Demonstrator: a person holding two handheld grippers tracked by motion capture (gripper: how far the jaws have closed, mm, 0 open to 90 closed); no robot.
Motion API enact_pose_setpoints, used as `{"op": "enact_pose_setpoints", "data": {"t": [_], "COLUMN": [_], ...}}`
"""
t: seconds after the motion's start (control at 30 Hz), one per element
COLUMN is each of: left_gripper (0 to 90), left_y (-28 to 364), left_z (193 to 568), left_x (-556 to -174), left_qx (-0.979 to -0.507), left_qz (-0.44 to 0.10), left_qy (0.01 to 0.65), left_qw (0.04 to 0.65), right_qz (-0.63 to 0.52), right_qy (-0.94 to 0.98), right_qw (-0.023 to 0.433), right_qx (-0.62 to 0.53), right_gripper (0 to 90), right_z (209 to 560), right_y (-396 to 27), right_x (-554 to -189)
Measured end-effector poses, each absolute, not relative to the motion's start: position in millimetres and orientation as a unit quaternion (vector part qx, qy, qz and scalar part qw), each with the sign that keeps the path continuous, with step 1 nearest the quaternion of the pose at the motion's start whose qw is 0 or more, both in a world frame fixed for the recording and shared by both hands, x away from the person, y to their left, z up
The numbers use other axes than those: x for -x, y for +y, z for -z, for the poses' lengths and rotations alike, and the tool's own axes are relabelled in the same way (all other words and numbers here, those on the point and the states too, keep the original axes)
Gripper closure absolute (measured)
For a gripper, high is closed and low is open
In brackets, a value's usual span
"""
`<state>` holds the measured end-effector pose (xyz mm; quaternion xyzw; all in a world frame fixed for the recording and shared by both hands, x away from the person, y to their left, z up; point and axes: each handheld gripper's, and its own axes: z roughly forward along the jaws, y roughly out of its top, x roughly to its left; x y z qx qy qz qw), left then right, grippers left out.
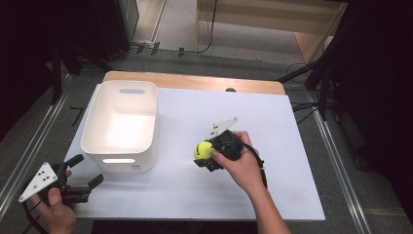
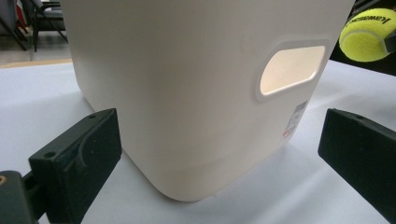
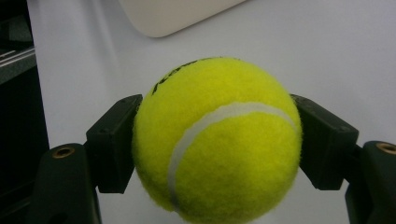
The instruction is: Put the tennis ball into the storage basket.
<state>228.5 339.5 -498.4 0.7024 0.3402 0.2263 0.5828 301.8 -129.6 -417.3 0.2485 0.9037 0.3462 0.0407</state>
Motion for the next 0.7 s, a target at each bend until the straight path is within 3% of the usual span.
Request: {"op": "enact_pose_setpoints", "data": {"t": [0.7], "left_gripper": [0.0], "left_y": [339.6], "left_z": [498.5], "left_x": [-228.7], "left_qx": [-0.701], "left_qz": [-0.225], "left_qy": [0.341], "left_qw": [0.585], "right_qz": [-0.345], "right_qy": [0.909], "right_qw": [0.036], "right_qx": [-0.229], "right_gripper": [22.8], "right_z": [406.4], "right_y": [-114.8], "right_x": [-311.5]}}
